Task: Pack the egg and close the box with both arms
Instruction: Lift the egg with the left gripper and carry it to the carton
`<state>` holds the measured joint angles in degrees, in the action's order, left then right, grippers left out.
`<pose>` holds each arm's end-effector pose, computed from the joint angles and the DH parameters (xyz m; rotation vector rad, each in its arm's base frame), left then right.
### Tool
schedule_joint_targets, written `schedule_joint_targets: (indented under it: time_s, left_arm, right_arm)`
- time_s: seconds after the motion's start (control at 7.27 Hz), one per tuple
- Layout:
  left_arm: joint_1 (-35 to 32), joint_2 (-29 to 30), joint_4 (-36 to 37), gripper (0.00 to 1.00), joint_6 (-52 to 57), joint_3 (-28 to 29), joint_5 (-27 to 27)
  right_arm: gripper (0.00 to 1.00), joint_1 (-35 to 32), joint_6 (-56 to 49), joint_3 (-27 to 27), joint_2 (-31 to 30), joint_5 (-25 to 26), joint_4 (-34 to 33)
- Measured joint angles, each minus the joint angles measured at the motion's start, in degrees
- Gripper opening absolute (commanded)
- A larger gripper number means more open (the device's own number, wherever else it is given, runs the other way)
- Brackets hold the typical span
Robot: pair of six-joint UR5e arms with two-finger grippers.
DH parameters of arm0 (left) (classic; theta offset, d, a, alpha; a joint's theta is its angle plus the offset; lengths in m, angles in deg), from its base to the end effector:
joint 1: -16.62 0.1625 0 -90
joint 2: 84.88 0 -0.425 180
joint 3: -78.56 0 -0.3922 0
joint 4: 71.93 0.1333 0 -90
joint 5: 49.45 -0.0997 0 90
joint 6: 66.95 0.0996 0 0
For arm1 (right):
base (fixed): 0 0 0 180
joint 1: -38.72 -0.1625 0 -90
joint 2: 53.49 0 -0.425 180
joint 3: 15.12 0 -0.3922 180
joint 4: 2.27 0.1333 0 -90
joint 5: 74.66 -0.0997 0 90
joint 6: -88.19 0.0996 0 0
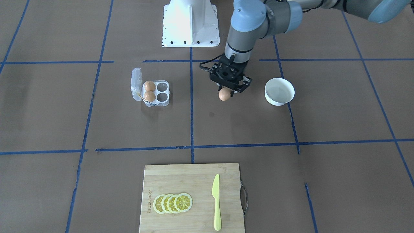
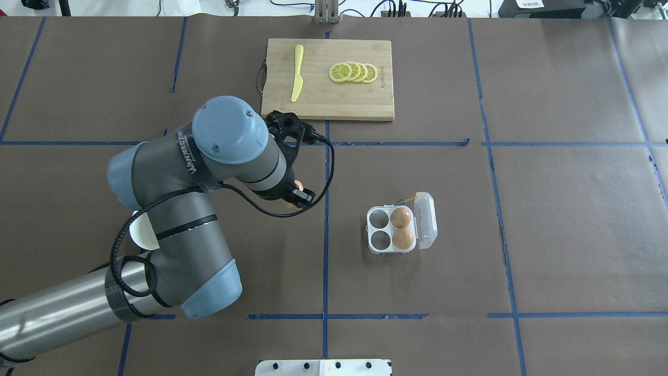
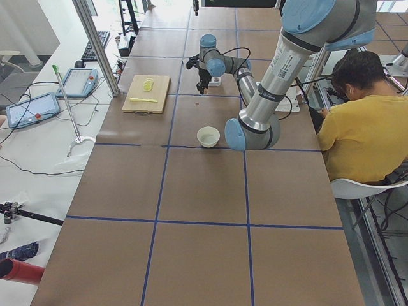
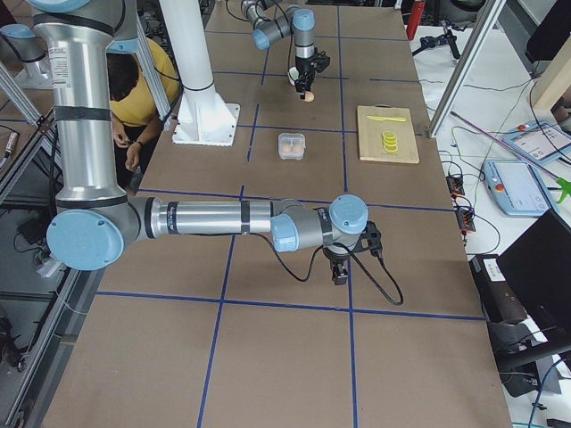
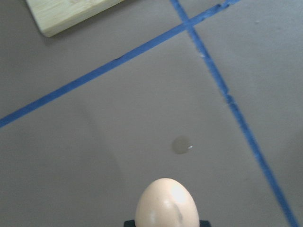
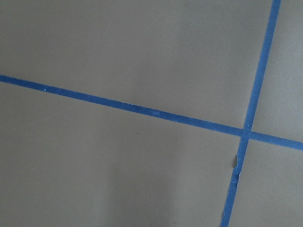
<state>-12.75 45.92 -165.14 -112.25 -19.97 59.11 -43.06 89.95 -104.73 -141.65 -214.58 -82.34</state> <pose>0.5331 -0.4166 0.1650 0.3091 0.9122 0.3952 -0.0173 -0.5190 0.6206 0.1098 -0.8824 -0.1917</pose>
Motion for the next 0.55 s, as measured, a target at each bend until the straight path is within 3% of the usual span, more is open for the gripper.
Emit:
schedule_joint_targets:
  time_s: [0.28,0.55]
  left_arm:
    - [3.7,1.59,-10.57,0.0,-2.93,3.58,-0.16]
    - [5.41,3.23,-13.73,0.0,-2.81,4.55,-2.83]
  right_arm:
    - [1.0,0.02,0.0,0.07,-0.05,0.0,0.0]
    - [1.0,0.02,0.0,0.11,-0.03,0.0,0.0]
